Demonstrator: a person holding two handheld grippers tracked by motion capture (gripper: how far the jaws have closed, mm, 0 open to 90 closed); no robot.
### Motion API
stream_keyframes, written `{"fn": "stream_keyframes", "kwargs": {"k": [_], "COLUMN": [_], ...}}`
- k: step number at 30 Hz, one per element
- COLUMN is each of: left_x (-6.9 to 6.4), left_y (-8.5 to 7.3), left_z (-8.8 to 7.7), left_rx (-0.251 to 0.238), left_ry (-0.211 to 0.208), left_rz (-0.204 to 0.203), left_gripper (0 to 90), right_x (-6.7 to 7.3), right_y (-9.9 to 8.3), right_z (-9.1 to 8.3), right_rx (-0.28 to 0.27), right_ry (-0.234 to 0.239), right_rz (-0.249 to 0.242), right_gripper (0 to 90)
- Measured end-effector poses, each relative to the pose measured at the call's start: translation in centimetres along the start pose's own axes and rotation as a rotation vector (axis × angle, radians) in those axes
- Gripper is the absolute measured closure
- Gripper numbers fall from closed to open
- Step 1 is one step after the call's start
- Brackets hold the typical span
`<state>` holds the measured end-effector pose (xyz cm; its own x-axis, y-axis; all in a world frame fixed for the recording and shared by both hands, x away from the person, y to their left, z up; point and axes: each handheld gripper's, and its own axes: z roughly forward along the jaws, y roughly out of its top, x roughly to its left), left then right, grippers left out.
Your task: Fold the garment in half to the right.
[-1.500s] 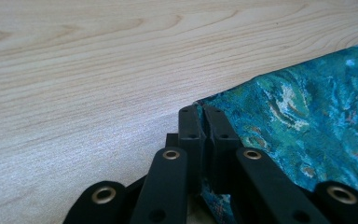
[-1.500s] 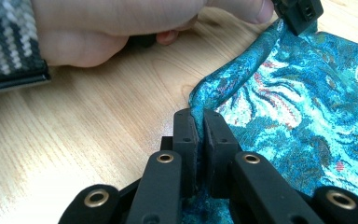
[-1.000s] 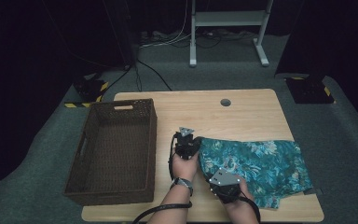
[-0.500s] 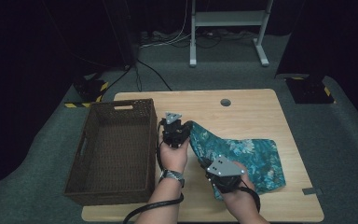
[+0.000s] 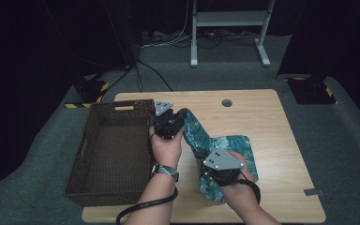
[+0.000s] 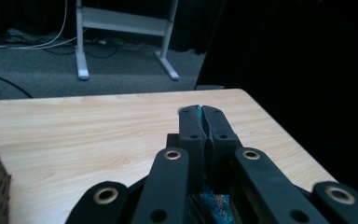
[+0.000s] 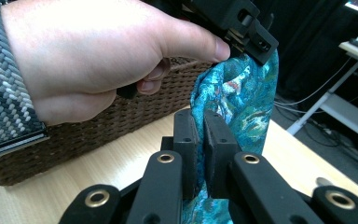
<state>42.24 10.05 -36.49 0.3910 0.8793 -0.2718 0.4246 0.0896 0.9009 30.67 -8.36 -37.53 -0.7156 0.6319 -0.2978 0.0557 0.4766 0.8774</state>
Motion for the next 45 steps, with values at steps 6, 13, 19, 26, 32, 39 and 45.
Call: {"fn": "stream_keyframes", "kwargs": {"k": [6,13,19,26,32,39,45], "left_x": [-1.6,-4.6,-7.4,-10.2,-10.7,-10.4,-10.2], "left_y": [-0.1,-0.8,-1.3,-2.6,-3.7,-5.2,-6.7], "left_z": [0.9,3.0,5.0,7.2,8.8,10.1,11.3], "left_rx": [-0.015,-0.029,-0.021,0.033,0.073,0.111,0.153], "left_ry": [-0.022,-0.014,-0.030,-0.048,-0.027,-0.014,0.003], "left_rz": [-0.010,0.014,0.038,0.089,0.098,0.089,0.097], "left_gripper": [86.7,86.6,86.5,86.5,85.9,85.9,85.7], "right_x": [-0.8,-1.6,-2.4,-3.0,-3.8,-4.0,-4.0], "right_y": [-0.6,-3.2,-5.0,-7.2,-9.5,-11.8,-13.6], "right_z": [-1.1,-2.7,-4.2,-5.2,-5.2,-4.4,-3.8], "right_rx": [-0.003,0.010,0.002,0.035,0.077,0.118,0.155], "right_ry": [-0.037,-0.088,-0.146,-0.154,-0.160,-0.158,-0.160], "right_rz": [0.000,0.037,0.052,0.063,0.104,0.135,0.164], "right_gripper": [85.1,85.0,85.0,85.0,84.8,84.5,84.2]}}
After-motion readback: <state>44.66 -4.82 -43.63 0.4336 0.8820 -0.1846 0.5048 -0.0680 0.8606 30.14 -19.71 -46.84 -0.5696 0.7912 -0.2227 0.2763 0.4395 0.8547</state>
